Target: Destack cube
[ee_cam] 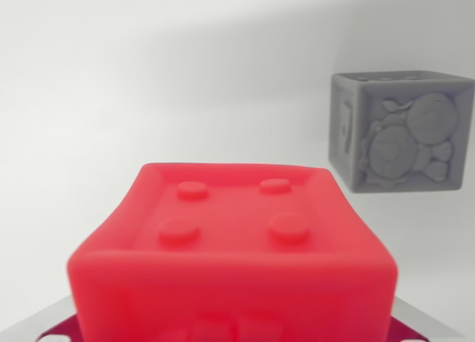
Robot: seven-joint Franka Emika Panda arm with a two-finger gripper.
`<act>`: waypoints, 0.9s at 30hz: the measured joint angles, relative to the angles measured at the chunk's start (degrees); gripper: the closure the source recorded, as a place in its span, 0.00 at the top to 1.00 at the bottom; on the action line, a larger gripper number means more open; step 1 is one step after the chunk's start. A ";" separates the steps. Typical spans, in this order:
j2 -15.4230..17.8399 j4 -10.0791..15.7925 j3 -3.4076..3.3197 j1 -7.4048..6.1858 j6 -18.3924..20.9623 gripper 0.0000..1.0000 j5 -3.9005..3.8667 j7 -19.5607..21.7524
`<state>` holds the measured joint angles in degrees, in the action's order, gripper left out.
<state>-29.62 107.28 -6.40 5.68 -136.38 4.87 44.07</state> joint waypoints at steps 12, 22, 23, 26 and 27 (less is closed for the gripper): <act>0.43 1.29 0.00 -2.07 -0.92 0.00 0.00 2.94; 0.81 2.36 0.00 -3.89 -1.59 0.00 0.00 5.49; 0.83 2.40 0.00 -3.99 -1.62 0.00 0.00 5.64; 0.90 2.60 0.00 -4.56 -1.76 0.00 0.00 6.44; 0.93 2.68 0.00 -4.76 -1.82 0.00 0.00 6.71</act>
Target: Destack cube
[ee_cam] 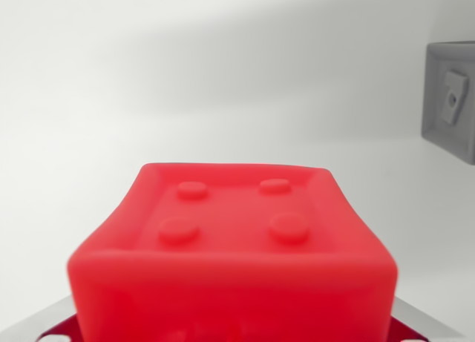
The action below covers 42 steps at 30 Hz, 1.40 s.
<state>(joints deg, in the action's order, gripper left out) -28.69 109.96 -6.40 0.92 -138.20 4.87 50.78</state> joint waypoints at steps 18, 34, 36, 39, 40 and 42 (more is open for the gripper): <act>0.23 1.21 0.00 -3.23 -0.96 0.00 0.00 4.54; 0.24 1.89 0.01 -6.08 -1.60 0.00 0.00 8.60; 0.24 1.96 0.01 -6.44 -1.69 0.00 0.00 9.10; 0.24 2.05 0.01 -7.02 -1.79 0.00 0.00 9.92; 0.24 2.08 0.01 -7.21 -1.82 0.00 0.00 10.19; 0.23 2.12 0.02 -7.49 -1.87 0.00 0.00 10.60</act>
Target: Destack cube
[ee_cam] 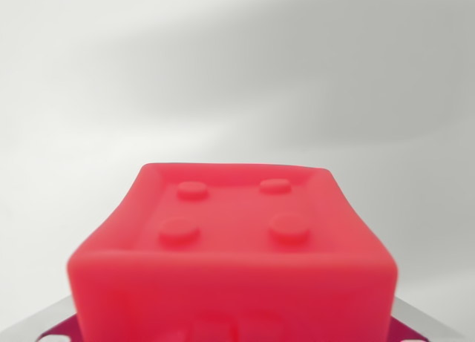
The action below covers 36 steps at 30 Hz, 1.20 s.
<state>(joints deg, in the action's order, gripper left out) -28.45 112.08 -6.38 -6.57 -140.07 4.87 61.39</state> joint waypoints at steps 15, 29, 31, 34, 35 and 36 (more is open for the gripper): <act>-0.14 0.20 0.04 -2.55 -0.33 0.00 0.00 3.67; -4.32 -0.04 0.28 -2.89 -4.07 0.00 0.29 4.19; -4.89 -0.14 0.38 -2.83 -4.63 0.00 0.37 4.16; -5.81 -0.33 0.54 -2.69 -5.37 0.00 0.44 4.12; -6.16 -0.41 0.59 -2.64 -5.64 0.00 0.45 4.11; -6.53 -0.47 0.65 -2.59 -5.96 0.00 0.47 4.10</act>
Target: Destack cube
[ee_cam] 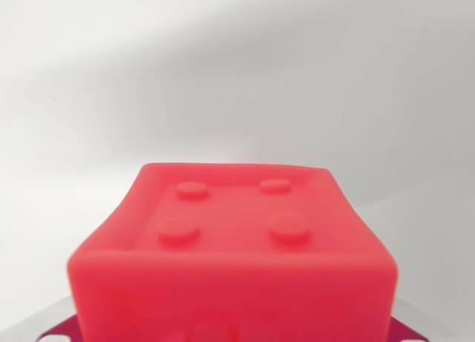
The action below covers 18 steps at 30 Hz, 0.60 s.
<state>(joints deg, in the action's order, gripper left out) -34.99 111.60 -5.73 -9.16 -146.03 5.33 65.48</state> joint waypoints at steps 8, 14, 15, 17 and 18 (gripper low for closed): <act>-2.28 -0.60 0.42 0.31 -1.66 0.00 0.07 -0.04; -3.62 -0.99 0.72 0.58 -2.67 0.00 0.09 -0.06; -3.89 -1.09 0.78 0.63 -2.84 0.00 0.09 -0.06; -4.31 -1.22 0.86 0.71 -3.13 0.00 0.09 -0.06; -4.51 -1.26 0.91 0.76 -3.27 0.00 0.09 -0.06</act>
<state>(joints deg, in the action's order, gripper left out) -39.49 110.35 -4.83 -8.40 -149.30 5.42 65.42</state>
